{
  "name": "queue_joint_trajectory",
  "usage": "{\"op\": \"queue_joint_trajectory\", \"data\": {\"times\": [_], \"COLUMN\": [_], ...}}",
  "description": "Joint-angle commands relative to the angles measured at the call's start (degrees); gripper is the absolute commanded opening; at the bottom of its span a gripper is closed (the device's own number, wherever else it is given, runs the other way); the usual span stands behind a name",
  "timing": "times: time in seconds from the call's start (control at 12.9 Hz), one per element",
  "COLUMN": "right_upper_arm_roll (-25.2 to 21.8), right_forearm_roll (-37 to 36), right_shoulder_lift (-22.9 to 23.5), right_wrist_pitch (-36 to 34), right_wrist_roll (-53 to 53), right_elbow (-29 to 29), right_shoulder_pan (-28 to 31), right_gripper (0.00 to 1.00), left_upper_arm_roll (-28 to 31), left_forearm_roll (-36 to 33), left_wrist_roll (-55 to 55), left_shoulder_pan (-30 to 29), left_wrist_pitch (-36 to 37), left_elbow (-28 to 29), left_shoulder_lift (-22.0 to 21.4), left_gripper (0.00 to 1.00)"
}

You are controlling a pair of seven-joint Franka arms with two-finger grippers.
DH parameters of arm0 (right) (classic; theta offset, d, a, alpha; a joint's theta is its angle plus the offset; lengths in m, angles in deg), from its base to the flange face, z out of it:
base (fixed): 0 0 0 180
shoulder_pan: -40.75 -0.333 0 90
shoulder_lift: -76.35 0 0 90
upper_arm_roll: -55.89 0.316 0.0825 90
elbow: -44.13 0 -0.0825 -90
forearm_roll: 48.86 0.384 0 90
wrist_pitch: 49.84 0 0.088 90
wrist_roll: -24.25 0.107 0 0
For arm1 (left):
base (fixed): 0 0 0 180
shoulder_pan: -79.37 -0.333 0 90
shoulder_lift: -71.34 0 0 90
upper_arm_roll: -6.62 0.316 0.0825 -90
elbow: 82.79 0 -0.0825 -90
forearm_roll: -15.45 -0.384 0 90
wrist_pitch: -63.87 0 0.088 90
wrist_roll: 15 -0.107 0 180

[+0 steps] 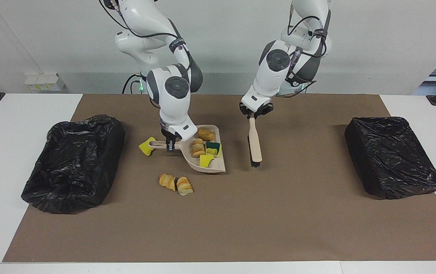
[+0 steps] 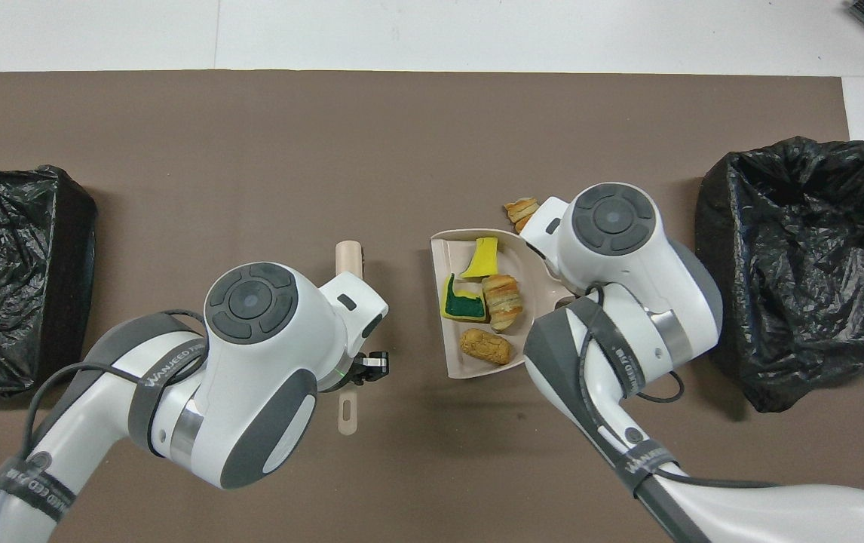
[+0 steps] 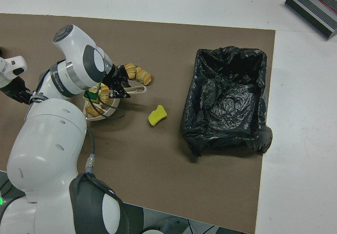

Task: Sweep and dump trash in bin
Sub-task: 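Carry the loaded dustpan with the right gripper over the nearby black bin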

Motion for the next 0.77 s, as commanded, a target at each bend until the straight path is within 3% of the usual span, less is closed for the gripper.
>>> {"op": "queue_joint_trajectory", "data": {"times": [0.0, 0.23, 0.46, 0.7], "right_upper_arm_roll": [0.5, -0.1, -0.2, -0.2], "right_forearm_roll": [2.3, 1.5, 1.2, 1.1], "right_shoulder_lift": [-1.9, -1.9, -2.0, -2.4], "right_wrist_pitch": [-3.3, -8.6, -8.8, -8.8], "right_wrist_roll": [-5.8, -9.5, -16.9, -21.9], "right_elbow": [2.5, 7.9, 10.9, 12.7], "right_shoulder_pan": [4.5, 7.7, 13.6, 20.7], "right_gripper": [0.00, 0.00, 0.00, 0.00], "left_upper_arm_roll": [0.1, 0.3, 0.2, 0.2], "left_forearm_roll": [-0.4, -3.1, -8.0, -8.4], "left_wrist_roll": [3.5, 3.4, 3.5, 3.3], "left_shoulder_pan": [2.4, 1.6, -0.4, -1.7], "left_wrist_pitch": [-0.8, -4.2, -9.3, -12.0], "left_elbow": [6.8, 8.8, 15.2, 16.7], "left_shoulder_lift": [-5.4, -5.7, -9.1, -9.5], "left_gripper": [0.00, 0.00, 0.00, 0.00]}}
